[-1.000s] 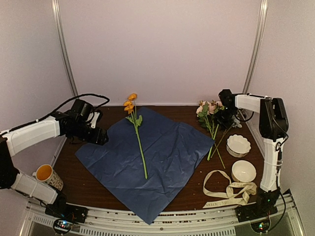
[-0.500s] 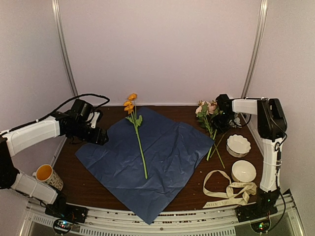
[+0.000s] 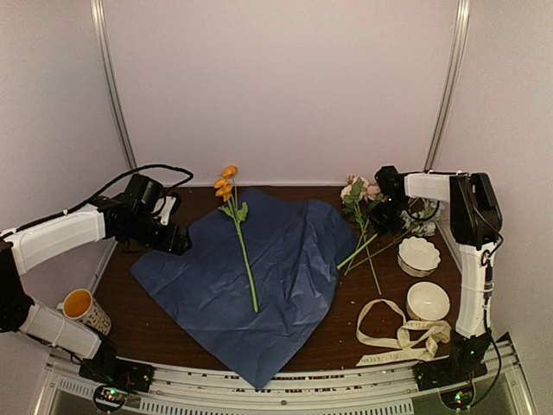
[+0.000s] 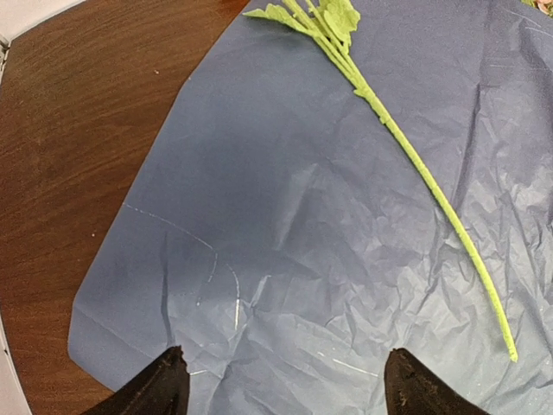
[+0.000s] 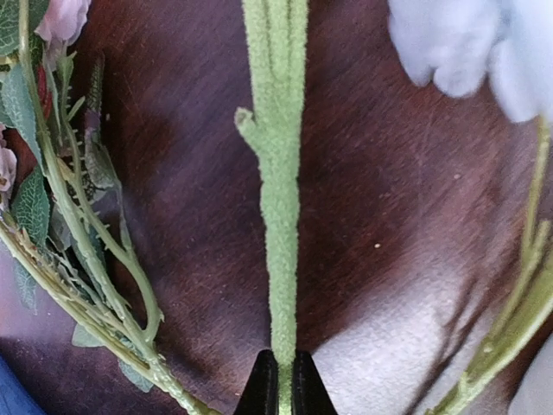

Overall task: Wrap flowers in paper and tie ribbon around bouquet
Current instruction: Pick up the fake flower from the corner of the board.

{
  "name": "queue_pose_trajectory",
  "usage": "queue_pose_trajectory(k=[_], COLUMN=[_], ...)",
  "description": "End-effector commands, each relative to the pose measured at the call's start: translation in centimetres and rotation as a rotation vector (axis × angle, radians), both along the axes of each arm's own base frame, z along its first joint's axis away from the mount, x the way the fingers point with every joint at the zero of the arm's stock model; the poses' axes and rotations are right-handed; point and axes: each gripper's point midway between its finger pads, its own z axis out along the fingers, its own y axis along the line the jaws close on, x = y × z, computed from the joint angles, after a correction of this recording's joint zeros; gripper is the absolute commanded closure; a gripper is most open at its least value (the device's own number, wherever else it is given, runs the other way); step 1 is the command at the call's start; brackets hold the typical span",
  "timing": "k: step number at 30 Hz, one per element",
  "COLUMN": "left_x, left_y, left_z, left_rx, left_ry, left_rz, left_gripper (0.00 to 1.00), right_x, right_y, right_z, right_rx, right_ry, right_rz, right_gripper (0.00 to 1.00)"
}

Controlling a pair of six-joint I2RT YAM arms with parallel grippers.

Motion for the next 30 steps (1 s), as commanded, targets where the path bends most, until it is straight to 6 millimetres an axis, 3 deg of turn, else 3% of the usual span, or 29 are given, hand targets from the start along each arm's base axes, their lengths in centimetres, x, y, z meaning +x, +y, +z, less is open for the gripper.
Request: queue_pose_trajectory(k=[1,12,15,18,22,25,28,30], left_x=[1.0,0.4,0.2,-0.3,-0.6,-0.7,-0.5,-0.4], left_y=[-1.1,-0.7,-0.6,-0.7,-0.6,-0.2,-0.3,-0.5], left_z=[1.6,1.5,1.4,0.8,0.1,-0.3,-0.4,-0.5], left_rx=[-0.032,-0.037,-0.046,-0.050,-0.050,-0.041,-0.047,-0.047], left_ry=[-0.052,-0.038,-0.035,-0.017,0.006,0.009,0.007,0.014], left_rz=[-0.035,-0.009,0.000,-0.005,0.002,0.025,0.030,0.025], left_gripper=[0.19,0.19,0.19,0.17,0.15,0.15,0.15,0.15], right_x=[0.1,0.6,0.1,-0.3,-1.2,-2.7,-4.9,-6.3], right_y=[-1.2,-3.5,-3.6,-2.3,3.0,10.3,17.8,22.7], right_z=[2.1,13.1,16.2,18.8,22.2,23.7,22.7,20.9], right_rx=[-0.099,-0.234,-0.270,-0.296,-0.294,-0.232,-0.106,-0.001], right_ry=[-0.012,-0.295,-0.372,-0.451,-0.562,-0.626,-0.624,-0.585], right_rz=[0.037,0.043,0.074,0.161,0.384,0.617,0.807,0.903], right_gripper=[1.00,1.00,1.00,1.00,1.00,1.00,1.00,1.00])
